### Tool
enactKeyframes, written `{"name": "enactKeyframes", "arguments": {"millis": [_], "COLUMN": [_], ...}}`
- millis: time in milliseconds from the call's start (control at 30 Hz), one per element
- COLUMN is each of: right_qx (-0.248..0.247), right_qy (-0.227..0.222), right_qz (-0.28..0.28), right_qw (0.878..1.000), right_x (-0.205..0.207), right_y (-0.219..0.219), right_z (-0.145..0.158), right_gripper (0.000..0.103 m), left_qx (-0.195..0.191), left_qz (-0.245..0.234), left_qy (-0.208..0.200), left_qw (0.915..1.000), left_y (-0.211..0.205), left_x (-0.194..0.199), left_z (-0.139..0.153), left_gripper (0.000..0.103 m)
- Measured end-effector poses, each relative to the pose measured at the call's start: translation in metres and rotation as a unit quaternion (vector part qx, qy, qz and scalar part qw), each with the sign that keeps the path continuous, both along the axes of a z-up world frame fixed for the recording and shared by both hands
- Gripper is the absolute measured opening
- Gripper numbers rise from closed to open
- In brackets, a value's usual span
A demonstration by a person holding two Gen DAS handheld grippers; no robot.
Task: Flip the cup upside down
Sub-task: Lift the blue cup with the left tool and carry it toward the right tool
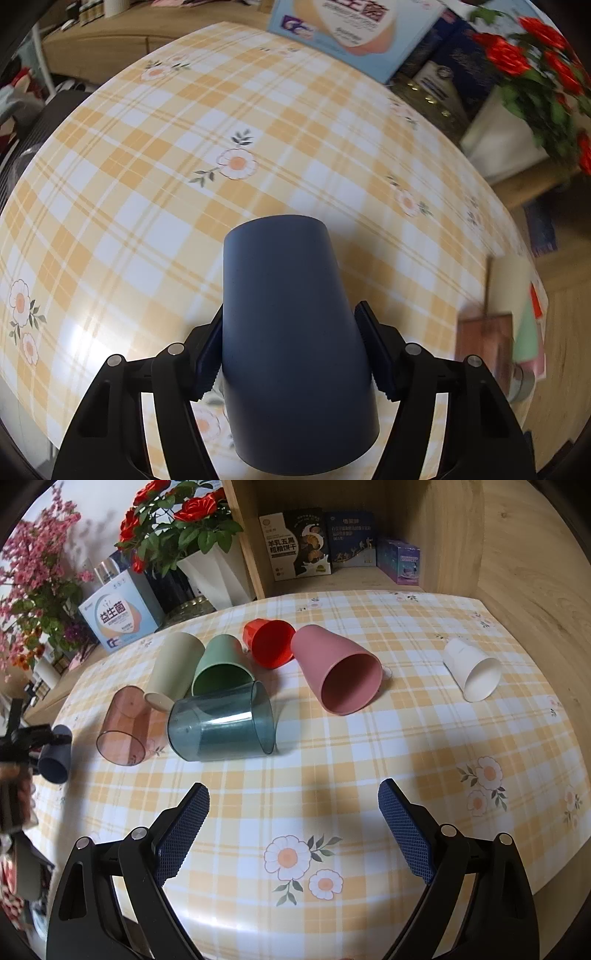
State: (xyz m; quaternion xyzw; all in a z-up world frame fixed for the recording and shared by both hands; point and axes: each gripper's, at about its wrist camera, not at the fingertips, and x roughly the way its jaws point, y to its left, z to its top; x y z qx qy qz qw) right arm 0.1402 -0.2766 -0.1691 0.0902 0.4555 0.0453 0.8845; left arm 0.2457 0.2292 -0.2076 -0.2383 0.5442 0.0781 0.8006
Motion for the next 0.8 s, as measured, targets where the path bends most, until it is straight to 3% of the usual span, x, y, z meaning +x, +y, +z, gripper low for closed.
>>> {"name": "enactKeyframes", "arguments": {"millis": [267, 467, 700, 800], "right_qx": [0.017, 0.024, 0.025, 0.027], "right_qy": [-0.006, -0.013, -0.02, -0.024], "right_qz": [-0.006, -0.032, -0.071, -0.087], "right_qw": [1.0, 0.999, 0.997, 0.996], "right_x": [-0.006, -0.014, -0.025, -0.029], "right_y": [-0.004, -0.024, -0.062, -0.081], "right_z": [0.006, 0.011, 0.015, 0.017], "right_gripper": [0.09, 0.09, 0.09, 0.09], "left_qx": [-0.003, -0.032, -0.098, -0.108], "left_qz": [-0.063, -0.13, -0.208, -0.237], "left_qy": [-0.016, -0.024, -0.026, -0.021], "left_qw": [0.9979, 0.9907, 0.9729, 0.9653], "left_y": [-0.059, -0.139, -0.253, -0.3], "left_x": [-0.049, -0.086, -0.096, -0.094], "left_z": [0.027, 0.031, 0.019, 0.012], "left_gripper": [0.065, 0.065, 0.065, 0.065]}}
